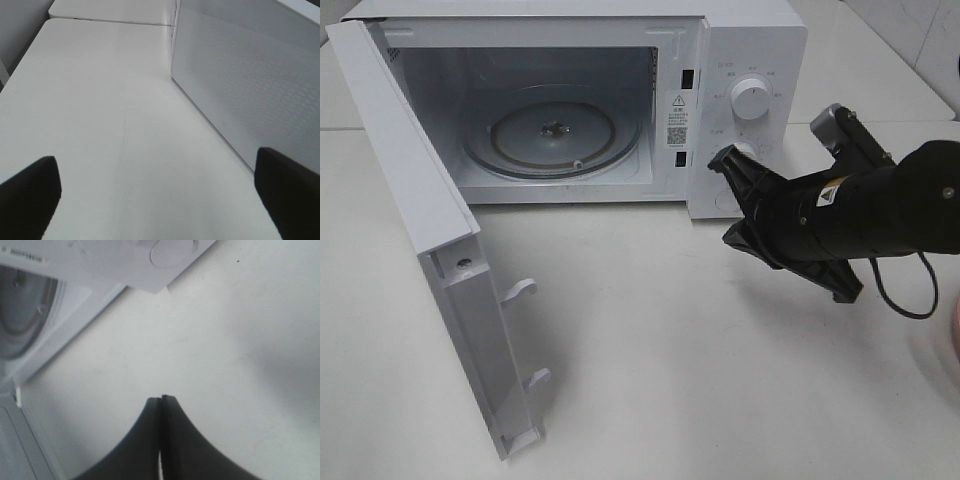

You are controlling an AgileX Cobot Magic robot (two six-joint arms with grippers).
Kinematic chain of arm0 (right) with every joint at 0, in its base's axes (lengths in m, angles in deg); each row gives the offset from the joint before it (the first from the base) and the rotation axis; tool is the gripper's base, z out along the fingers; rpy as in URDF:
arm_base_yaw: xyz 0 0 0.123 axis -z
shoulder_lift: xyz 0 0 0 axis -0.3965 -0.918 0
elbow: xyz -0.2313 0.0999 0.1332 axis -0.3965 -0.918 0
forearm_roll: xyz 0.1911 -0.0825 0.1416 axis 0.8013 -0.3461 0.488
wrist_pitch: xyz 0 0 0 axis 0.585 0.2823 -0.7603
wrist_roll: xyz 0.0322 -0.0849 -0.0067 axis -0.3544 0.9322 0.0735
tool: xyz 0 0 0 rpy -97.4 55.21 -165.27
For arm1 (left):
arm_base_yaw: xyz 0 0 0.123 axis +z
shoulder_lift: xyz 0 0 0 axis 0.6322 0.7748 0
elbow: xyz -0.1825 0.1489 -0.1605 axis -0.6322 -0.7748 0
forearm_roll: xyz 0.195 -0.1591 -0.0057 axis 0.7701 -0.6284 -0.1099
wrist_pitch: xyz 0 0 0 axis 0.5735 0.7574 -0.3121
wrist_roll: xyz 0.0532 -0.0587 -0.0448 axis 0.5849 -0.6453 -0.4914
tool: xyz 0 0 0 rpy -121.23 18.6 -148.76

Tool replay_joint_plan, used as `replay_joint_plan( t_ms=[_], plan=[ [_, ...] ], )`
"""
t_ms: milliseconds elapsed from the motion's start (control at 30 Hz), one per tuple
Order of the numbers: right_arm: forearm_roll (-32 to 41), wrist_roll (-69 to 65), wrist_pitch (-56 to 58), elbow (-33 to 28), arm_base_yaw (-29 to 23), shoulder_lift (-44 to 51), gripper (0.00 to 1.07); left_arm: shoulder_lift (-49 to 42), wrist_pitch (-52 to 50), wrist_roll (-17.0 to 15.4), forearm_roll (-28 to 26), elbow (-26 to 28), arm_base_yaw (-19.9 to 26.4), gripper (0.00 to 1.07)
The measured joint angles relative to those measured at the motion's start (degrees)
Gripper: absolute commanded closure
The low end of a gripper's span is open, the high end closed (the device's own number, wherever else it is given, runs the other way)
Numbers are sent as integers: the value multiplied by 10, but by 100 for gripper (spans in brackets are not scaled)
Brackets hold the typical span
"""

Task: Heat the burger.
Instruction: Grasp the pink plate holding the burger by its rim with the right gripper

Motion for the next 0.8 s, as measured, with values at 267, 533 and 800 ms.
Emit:
replay_joint_plan(
  t_ms=[267,533,800],
  plan=[
    [-2,183,127,0,0,42,105,0,0,0,0,0,0,6],
    [-46,305,235,0,0,85,102,0,0,0,0,0,0,6],
    [-104,359,379,1,0,132,99,0,0,0,0,0,0,6]
  ],
)
